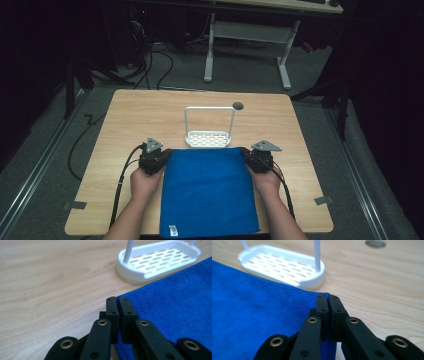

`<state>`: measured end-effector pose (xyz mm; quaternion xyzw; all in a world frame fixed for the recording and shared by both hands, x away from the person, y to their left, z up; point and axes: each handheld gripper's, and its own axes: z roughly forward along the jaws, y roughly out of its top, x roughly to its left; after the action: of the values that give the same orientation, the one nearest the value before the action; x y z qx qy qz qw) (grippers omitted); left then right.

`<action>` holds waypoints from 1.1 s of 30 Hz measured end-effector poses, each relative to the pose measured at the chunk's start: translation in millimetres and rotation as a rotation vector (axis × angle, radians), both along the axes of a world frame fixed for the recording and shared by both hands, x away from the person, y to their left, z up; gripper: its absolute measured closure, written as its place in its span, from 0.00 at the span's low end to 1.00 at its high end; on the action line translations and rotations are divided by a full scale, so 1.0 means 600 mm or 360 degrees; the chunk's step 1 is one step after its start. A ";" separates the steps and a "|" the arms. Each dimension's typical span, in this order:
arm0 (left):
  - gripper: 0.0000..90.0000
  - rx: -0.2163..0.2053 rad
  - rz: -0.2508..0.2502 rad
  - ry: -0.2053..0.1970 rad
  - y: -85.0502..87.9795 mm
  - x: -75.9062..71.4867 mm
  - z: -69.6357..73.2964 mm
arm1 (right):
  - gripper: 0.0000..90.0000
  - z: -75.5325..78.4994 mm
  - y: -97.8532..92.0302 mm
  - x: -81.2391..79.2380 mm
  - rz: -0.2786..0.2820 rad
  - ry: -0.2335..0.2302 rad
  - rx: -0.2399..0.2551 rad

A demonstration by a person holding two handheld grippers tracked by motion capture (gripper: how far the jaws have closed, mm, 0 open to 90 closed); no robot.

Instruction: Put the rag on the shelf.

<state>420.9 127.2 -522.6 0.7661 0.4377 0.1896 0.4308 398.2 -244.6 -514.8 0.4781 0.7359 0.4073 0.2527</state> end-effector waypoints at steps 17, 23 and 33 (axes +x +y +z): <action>0.97 -0.0108 -0.0010 -0.0259 -0.002 -0.057 0.053 | 0.98 0.053 -0.017 -0.063 0.0026 -0.0281 0.0180; 0.97 -0.0168 -0.0022 -0.0350 0.000 -0.073 0.081 | 0.98 0.072 -0.014 -0.074 0.0045 -0.0348 0.0194; 0.97 -0.0209 -0.0036 -0.0484 0.004 -0.098 0.121 | 0.98 0.107 -0.014 -0.096 0.0058 -0.0487 0.0236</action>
<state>362.1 129.4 -449.8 0.7035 0.3704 0.2695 0.5434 340.7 -252.8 -450.6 0.4144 0.6654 0.5331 0.3183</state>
